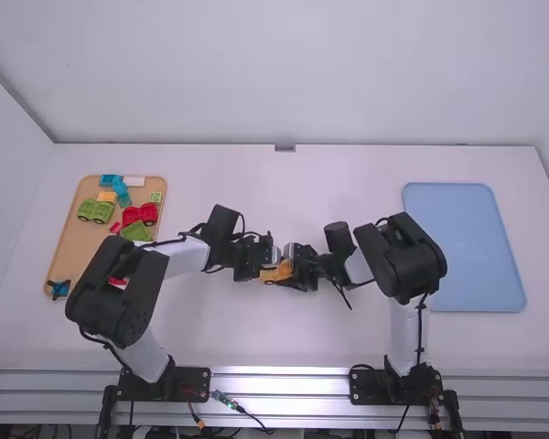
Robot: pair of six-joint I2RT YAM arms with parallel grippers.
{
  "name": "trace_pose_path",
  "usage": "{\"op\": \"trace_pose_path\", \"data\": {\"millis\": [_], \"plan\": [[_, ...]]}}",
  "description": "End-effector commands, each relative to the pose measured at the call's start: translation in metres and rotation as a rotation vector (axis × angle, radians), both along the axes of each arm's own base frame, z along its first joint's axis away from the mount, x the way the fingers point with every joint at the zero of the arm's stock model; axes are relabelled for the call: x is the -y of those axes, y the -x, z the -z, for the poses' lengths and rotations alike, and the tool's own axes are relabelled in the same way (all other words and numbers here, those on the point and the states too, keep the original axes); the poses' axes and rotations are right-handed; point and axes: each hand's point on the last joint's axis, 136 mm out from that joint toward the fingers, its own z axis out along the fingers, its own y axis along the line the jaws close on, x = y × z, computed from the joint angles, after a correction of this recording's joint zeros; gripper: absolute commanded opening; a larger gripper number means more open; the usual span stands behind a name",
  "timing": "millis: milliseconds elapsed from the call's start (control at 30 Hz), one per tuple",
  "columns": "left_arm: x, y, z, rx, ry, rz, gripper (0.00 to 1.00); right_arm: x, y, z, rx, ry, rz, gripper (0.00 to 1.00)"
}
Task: Assemble lego blocks to make yellow taxi
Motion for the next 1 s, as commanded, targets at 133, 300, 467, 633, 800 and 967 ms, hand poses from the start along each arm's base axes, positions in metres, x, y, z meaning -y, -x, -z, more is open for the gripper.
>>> {"op": "trace_pose_path", "data": {"millis": [133,300,467,633,800,967], "plan": [[-0.022,0.014,0.030,-0.084,-0.166,-0.024,0.02,-0.001,-0.002,0.001,-0.018,-0.007,0.003,0.48],[-0.022,0.020,0.034,-0.130,-0.192,0.010,0.02,-0.001,-0.002,0.001,-0.018,-0.007,0.003,0.49],[-0.010,0.018,0.042,-0.163,-0.202,0.036,0.02,-0.001,-0.002,0.002,-0.019,-0.007,0.002,0.49],[-0.008,0.030,0.045,-0.165,-0.254,0.121,0.02,-0.001,-0.002,0.001,-0.019,-0.007,0.002,0.49],[-0.008,0.027,0.044,-0.158,-0.252,0.121,0.02,-0.001,-0.002,0.002,-0.019,-0.007,0.003,0.49],[0.002,0.019,0.029,-0.154,-0.188,0.129,0.02,-0.001,-0.002,0.002,-0.019,-0.006,0.003,0.49]]}}
